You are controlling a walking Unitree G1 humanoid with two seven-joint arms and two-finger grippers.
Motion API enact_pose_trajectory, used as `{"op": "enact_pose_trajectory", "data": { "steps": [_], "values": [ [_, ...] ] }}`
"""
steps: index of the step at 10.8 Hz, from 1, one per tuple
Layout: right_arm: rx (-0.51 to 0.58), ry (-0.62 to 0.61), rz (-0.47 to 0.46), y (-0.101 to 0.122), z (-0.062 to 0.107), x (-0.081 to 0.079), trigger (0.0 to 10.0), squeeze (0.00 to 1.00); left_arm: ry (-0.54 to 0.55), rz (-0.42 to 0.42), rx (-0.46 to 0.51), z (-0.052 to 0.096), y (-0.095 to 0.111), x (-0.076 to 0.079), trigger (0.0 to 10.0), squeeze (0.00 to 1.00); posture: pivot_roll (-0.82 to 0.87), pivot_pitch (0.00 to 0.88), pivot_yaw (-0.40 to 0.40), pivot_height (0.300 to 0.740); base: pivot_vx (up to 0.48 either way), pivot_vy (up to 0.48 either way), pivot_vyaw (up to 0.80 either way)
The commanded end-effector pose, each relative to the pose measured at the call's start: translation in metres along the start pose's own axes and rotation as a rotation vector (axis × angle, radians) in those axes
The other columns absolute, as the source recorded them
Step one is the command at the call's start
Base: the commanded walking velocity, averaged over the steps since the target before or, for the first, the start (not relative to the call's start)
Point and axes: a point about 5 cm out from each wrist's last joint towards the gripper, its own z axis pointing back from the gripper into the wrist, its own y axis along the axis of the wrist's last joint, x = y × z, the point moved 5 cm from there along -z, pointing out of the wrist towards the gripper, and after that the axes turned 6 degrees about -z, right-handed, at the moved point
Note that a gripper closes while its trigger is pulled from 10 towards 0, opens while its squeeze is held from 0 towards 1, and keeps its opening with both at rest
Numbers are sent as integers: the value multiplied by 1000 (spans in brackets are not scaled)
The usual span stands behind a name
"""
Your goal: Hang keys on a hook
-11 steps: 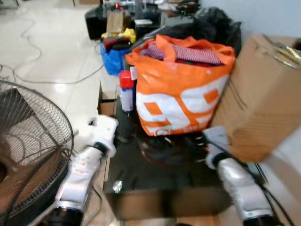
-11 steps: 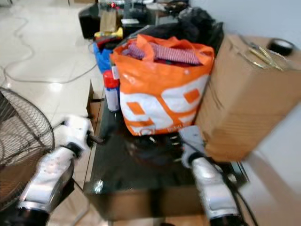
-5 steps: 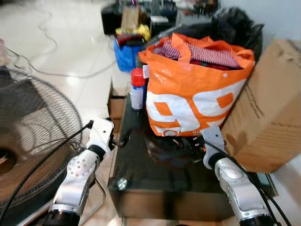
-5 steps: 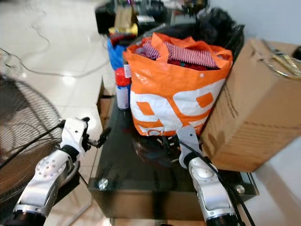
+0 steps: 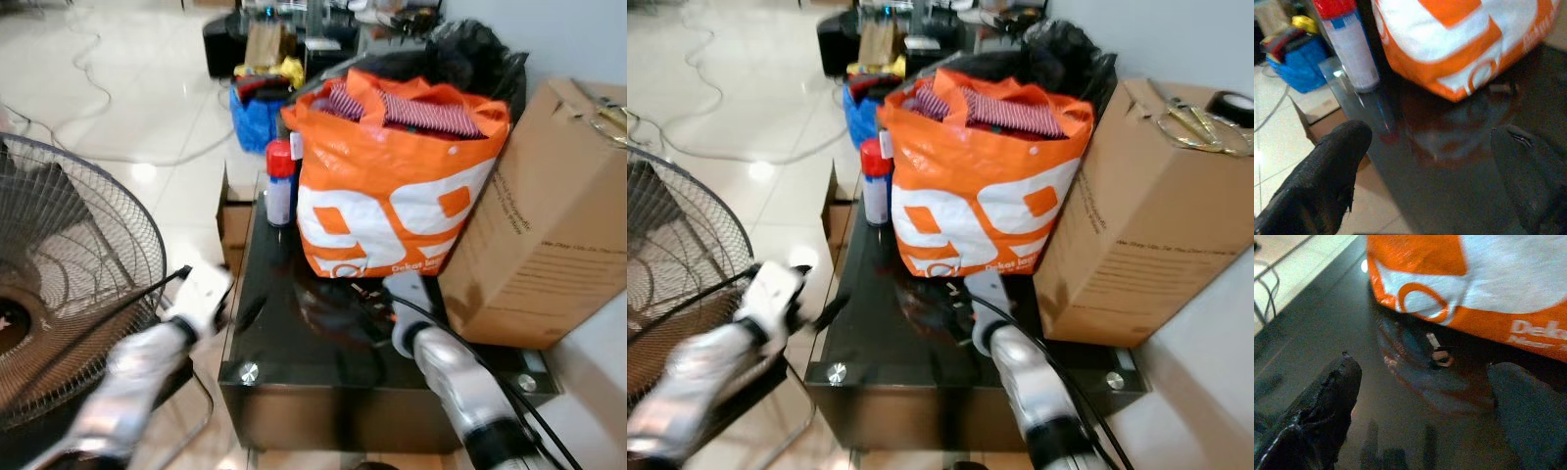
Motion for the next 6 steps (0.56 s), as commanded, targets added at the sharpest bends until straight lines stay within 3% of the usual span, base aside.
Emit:
{"op": "enact_pose_trajectory", "data": {
  "steps": [1,2,6],
  "values": [
    [-26,2,41,-4,-7,-2,10000,847,-71,-59,1,5,5,4,10000,475,4,8,-72,732,0,0,0],
    [-61,-3,44,-9,-15,-4,10000,0,-113,-100,-20,15,4,0,10000,471,22,58,-74,732,0,0,0],
    [-16,-114,-18,11,-31,0,10000,0,-159,-128,-22,45,19,3,10000,475,81,182,-85,732,0,0,0]
  ]
}}
